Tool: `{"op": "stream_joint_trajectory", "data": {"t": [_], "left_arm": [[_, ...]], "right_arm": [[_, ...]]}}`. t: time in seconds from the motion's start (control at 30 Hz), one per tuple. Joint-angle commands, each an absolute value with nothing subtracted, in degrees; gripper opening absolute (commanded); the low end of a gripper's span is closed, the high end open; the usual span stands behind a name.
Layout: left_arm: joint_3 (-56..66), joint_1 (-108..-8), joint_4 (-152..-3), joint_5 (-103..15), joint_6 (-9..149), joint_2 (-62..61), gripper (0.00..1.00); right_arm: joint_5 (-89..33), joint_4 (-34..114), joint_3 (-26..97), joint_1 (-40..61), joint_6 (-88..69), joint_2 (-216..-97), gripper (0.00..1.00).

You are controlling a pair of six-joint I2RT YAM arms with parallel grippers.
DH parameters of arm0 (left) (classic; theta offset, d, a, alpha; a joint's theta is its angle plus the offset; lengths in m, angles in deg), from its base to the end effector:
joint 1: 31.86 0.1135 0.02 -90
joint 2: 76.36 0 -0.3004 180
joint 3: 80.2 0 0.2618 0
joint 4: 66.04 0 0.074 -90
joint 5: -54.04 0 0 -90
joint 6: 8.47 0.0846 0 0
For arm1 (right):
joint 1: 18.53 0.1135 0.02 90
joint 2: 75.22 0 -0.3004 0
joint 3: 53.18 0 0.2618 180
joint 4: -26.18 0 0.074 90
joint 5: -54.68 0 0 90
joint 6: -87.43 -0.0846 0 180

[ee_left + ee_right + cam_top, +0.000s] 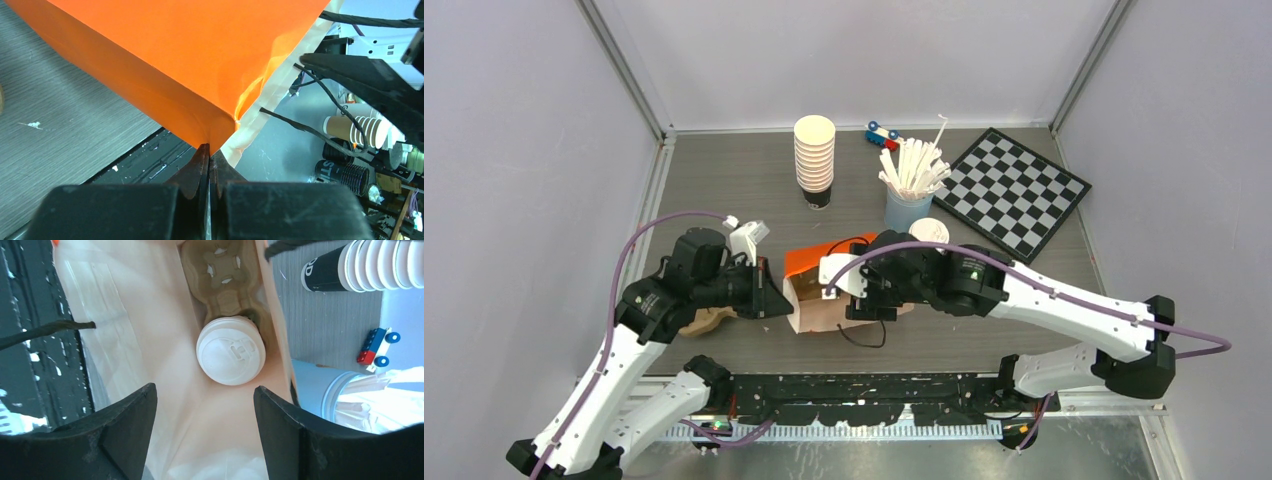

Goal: Pack the takeout coffee

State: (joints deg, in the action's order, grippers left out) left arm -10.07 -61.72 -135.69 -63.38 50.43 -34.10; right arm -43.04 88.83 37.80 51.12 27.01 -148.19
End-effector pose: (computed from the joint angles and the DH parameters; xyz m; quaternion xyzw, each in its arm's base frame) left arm 0.1023 -0.1036 0.3386 0.0872 0.8878 -0.3877 0.2323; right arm 0.1127 0.2710 0.3708 -0.6844 0.6162 0.0734 0.3827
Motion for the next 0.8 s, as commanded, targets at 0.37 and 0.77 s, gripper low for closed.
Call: {"op": "stream_joint_trajectory", "data": {"t": [0.37,0.77], "left_arm": [[-7.6,-61.6,-134.3,-62.9,51.6,-33.2,0.00],[-6.9,-61.6,-134.5,-62.7,51.6,-32.9,0.00]], "right_arm": [[-49.6,86.6,48.2,51.4,5.3,-137.3,0.75],[-64.1,83.6,46.3,45.7,-2.5,-135.1,0.80]]}}
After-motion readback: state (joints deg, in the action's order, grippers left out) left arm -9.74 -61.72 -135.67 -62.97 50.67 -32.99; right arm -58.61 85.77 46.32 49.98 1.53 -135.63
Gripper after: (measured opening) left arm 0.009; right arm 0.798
